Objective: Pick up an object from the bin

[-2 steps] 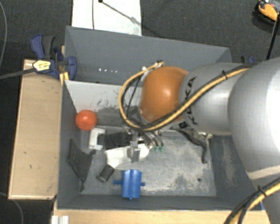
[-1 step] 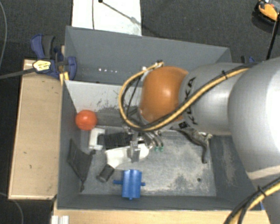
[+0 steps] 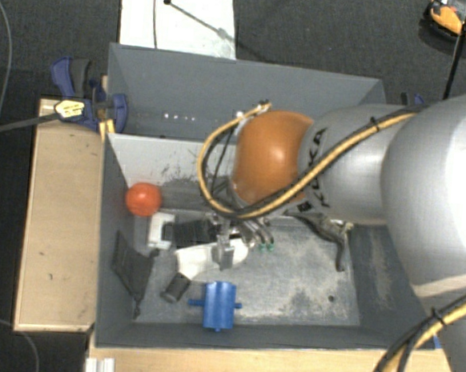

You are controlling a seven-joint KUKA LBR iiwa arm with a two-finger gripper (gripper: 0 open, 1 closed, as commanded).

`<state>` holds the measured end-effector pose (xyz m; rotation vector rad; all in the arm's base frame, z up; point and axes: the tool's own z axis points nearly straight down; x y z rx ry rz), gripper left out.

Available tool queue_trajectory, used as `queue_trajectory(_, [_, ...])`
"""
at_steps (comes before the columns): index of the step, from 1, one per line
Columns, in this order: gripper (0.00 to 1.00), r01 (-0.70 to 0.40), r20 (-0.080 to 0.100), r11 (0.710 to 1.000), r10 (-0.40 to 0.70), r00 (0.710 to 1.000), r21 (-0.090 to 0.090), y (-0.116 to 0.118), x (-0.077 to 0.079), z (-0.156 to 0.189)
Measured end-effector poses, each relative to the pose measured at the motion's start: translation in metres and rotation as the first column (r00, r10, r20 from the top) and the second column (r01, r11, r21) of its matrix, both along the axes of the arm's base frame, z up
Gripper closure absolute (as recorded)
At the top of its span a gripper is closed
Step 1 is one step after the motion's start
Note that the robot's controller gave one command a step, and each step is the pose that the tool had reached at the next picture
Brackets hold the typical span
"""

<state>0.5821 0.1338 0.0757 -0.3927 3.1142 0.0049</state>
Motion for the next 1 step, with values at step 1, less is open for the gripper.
queue_trajectory(1, [1.00, 0.002, -0.002, 1.000, -0.002, 1.000, 0.001, -0.0001, 0.0029, 0.0000])
